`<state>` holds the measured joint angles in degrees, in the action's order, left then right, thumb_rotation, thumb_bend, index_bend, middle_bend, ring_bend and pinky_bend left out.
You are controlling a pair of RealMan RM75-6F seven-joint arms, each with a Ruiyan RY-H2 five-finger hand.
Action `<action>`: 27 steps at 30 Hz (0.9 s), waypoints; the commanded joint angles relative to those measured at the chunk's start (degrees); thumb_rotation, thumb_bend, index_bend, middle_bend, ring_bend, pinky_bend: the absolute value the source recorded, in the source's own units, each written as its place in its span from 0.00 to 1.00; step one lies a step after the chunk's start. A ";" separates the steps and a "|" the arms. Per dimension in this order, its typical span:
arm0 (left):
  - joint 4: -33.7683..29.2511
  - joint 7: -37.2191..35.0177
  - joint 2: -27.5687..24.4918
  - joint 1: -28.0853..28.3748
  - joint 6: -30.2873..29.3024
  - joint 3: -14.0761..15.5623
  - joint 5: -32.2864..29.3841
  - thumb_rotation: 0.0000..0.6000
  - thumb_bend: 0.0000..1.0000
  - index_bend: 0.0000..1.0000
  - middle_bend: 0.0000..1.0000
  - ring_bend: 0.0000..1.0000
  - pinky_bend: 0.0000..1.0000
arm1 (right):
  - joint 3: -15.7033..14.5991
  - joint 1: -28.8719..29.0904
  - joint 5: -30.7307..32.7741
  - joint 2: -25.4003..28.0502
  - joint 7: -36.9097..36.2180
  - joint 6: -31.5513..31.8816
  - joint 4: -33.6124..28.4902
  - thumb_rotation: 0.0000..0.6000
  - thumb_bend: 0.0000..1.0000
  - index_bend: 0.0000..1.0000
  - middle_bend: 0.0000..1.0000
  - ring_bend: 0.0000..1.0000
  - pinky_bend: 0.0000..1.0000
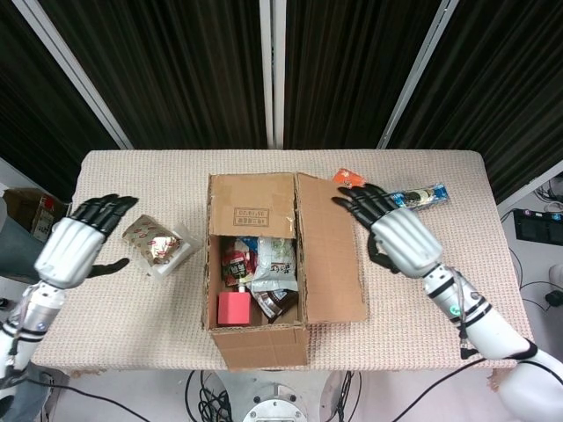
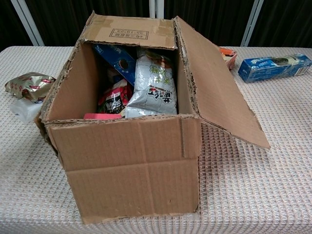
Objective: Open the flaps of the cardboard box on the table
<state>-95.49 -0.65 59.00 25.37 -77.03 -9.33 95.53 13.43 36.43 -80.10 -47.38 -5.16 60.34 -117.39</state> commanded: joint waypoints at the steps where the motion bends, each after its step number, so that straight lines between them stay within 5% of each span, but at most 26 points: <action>1: -0.33 3.34 6.81 6.53 5.10 -2.24 1.68 1.00 0.06 0.05 0.12 0.12 0.22 | -0.93 -5.07 -0.30 2.32 -6.60 5.36 3.55 1.00 1.00 0.00 0.00 0.00 0.00; 12: 6.22 6.83 21.46 19.45 13.98 -7.40 -3.36 1.00 0.06 0.05 0.11 0.11 0.21 | -2.05 -12.15 -4.61 5.45 -19.86 12.98 10.54 1.00 1.00 0.00 0.00 0.00 0.00; 27: 20.32 11.28 29.97 24.12 15.30 -4.77 -5.23 1.00 0.06 0.04 0.10 0.10 0.21 | -2.02 -12.90 -6.98 4.52 -25.42 13.72 14.39 1.00 1.00 0.00 0.00 0.00 0.00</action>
<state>-76.35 10.16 88.18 49.20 -61.13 -14.35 90.38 11.38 23.47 -87.05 -42.76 -30.43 74.18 -103.15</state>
